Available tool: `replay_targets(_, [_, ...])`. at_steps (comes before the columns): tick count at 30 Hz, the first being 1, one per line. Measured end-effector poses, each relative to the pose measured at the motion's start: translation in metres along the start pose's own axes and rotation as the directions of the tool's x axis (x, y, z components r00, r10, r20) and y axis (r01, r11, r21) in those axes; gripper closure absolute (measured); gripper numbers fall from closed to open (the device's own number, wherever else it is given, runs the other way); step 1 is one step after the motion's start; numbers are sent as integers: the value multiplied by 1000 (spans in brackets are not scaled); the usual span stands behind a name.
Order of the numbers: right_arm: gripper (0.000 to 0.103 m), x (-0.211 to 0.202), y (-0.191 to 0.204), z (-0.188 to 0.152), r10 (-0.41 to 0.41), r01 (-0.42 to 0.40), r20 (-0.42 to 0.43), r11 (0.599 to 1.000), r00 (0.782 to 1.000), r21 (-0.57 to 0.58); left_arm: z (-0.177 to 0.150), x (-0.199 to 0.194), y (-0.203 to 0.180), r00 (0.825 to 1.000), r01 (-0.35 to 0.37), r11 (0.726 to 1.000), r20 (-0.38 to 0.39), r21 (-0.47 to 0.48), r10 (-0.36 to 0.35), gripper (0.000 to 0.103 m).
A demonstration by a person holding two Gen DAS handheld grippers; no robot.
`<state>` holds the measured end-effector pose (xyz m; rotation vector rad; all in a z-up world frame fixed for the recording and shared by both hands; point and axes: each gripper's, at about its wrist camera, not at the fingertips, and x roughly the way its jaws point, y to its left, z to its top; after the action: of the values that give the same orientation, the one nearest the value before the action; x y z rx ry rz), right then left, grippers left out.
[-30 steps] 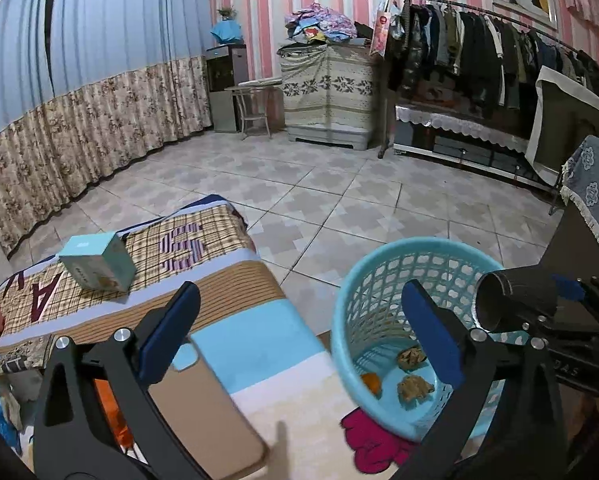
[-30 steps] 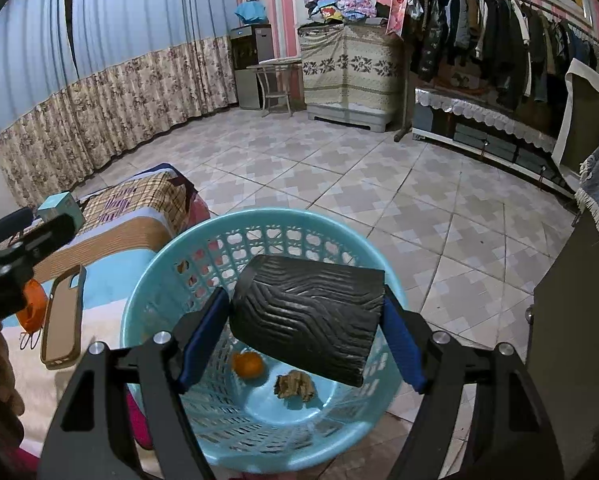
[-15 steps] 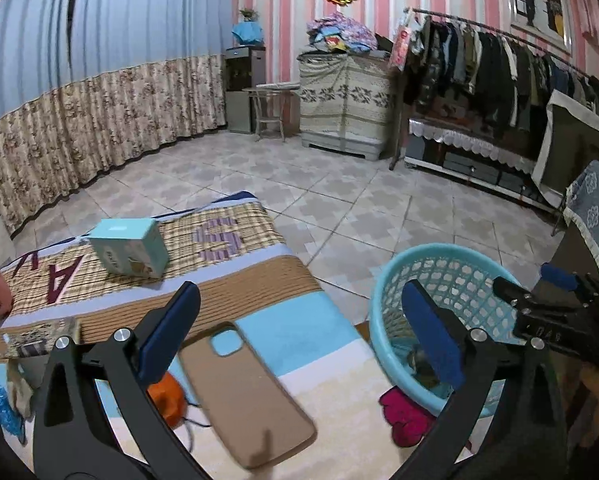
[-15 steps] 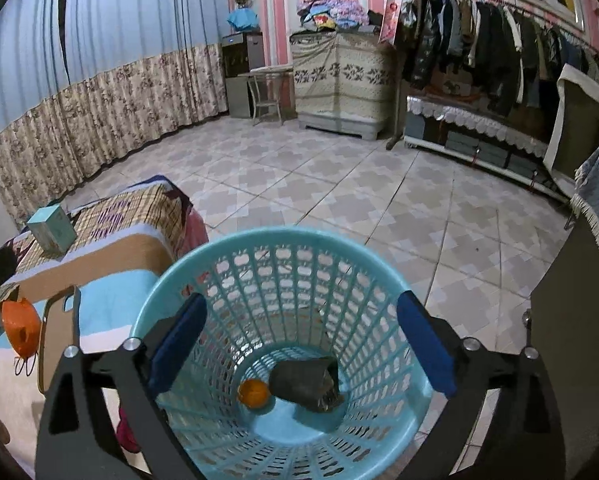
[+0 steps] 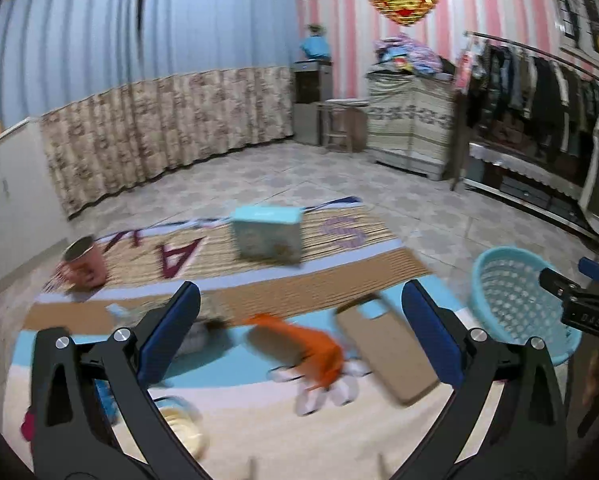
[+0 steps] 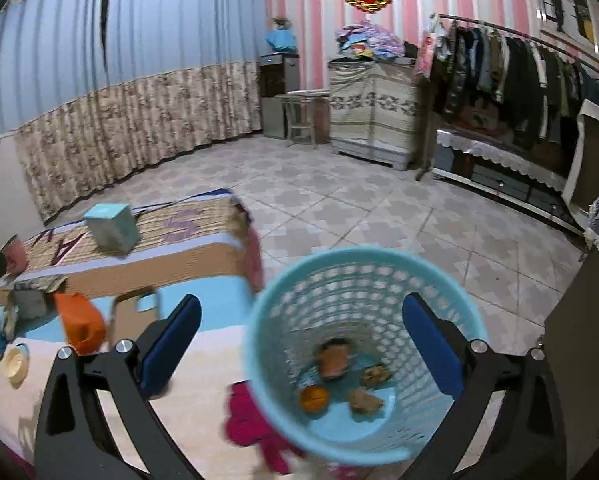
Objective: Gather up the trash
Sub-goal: 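Grasp the blue plastic bag with the left tool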
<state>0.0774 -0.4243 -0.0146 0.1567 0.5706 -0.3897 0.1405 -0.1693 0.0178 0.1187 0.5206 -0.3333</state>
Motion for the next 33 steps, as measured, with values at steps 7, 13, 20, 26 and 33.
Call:
replay_targets(7, [5, -7, 63, -14, 63, -62, 9, 996, 998, -66, -26, -4, 89, 994, -97, 992, -63, -76, 92, 6])
replay_targets(13, [5, -5, 104, -20, 91, -90, -2, 988, 996, -122, -50, -2, 140, 982, -172, 982, -97, -72, 164, 6])
replay_targets(20, [5, 4, 131, -26, 107, -112, -37, 980, 994, -163, -77, 15, 192, 969, -203, 971, -168, -126, 180, 6])
replay_targets(26, [5, 14, 147, -30, 106, -117, -66, 976, 992, -182, -90, 34, 216, 966, -188, 968, -212, -169, 151, 15])
replay_targets(33, [5, 22, 154, -33, 94, -110, -84, 972, 992, -208, -103, 57, 227, 957, -139, 972, -278, -188, 84, 54])
